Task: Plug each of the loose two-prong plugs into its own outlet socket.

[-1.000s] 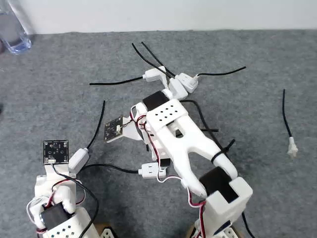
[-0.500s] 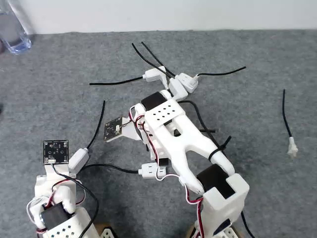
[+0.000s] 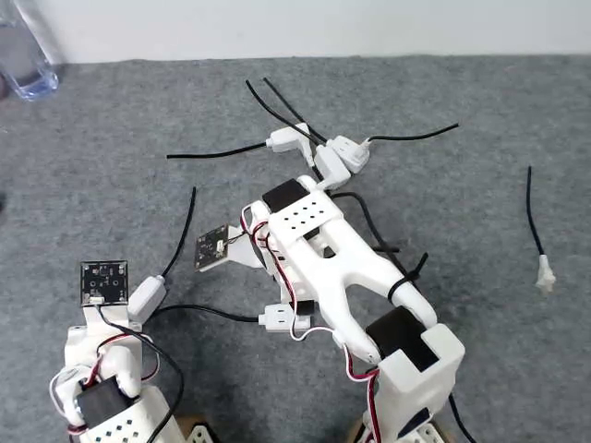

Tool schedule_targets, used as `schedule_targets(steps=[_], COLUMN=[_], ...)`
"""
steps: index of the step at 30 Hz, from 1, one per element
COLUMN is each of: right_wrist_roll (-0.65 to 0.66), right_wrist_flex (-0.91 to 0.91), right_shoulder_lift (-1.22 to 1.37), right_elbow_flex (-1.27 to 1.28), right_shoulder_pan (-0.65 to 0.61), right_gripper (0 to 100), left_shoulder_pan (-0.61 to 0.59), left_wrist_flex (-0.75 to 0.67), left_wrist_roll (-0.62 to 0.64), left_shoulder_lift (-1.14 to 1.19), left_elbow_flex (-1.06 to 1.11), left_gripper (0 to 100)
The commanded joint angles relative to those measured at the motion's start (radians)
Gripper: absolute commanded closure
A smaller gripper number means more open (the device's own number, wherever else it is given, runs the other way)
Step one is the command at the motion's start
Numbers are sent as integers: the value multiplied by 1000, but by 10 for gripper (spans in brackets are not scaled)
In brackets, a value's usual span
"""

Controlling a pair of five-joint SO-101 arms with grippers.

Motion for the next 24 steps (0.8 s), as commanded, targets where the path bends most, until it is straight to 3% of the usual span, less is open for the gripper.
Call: schedule_targets(steps=[1, 11, 24], right_wrist_roll=[-9, -9, -8], right_wrist_flex=[-22, -117, -110], right_shoulder_lift=[-10, -8, -13], right_elbow_flex=[15, 114, 74], right_shoulder_pan=[-7, -8, -5], right_gripper=[991, 991, 991], left_shoulder_pan=[-2, -2, -2], left_wrist_flex=[-25, -25, -25], left_wrist_roll=[-8, -8, -8], left_shoulder_lift=[-3, -3, -3], left_elbow_flex=[-5, -7, -7], left_gripper=[988, 988, 988])
